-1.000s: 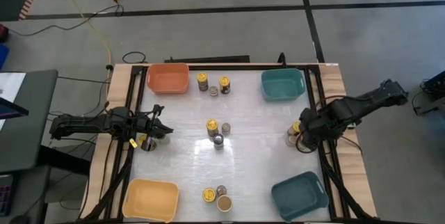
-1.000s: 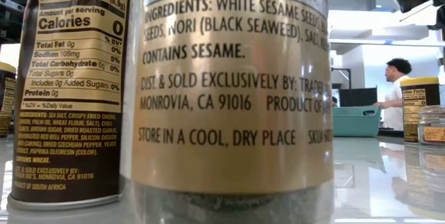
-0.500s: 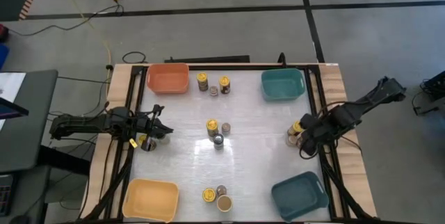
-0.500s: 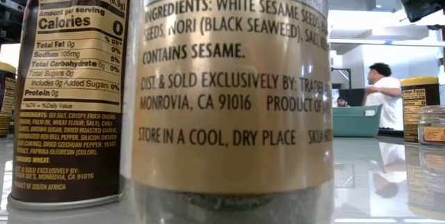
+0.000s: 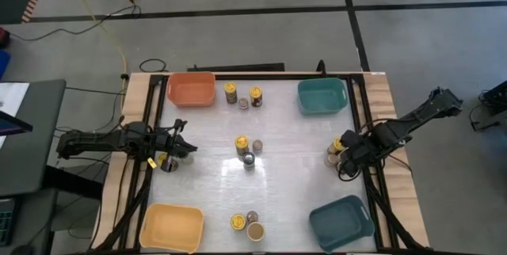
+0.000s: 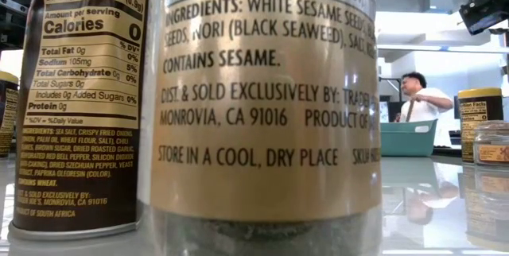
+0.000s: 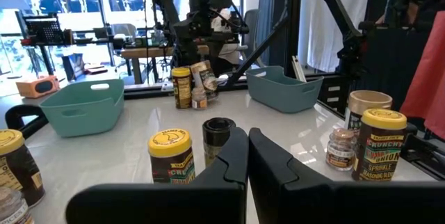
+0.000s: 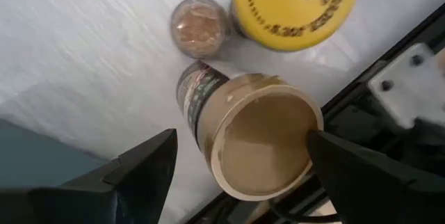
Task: Sort spices by type
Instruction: Put the top gold seasoning bottle into the bottom teal dark blue bin
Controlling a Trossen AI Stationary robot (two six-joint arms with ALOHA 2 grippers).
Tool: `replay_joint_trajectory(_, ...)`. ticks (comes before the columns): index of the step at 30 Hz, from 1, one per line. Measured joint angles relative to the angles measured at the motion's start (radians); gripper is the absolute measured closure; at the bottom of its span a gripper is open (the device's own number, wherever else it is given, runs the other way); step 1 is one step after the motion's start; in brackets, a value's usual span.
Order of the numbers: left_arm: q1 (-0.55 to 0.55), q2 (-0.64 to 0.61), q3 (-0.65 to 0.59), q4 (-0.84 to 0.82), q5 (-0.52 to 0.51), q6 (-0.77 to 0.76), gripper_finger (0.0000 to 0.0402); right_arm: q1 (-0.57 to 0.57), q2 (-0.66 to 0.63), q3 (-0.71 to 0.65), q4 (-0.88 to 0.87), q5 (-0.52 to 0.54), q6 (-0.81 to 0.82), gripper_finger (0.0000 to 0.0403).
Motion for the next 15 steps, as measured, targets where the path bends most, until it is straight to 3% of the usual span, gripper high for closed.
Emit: replay_joint_trajectory(15,0.000,0.000,0.000,0.000,0.000,0.000,0.0401,0.000,0.000,0.082,0.017,0.001,0.002,0.0042)
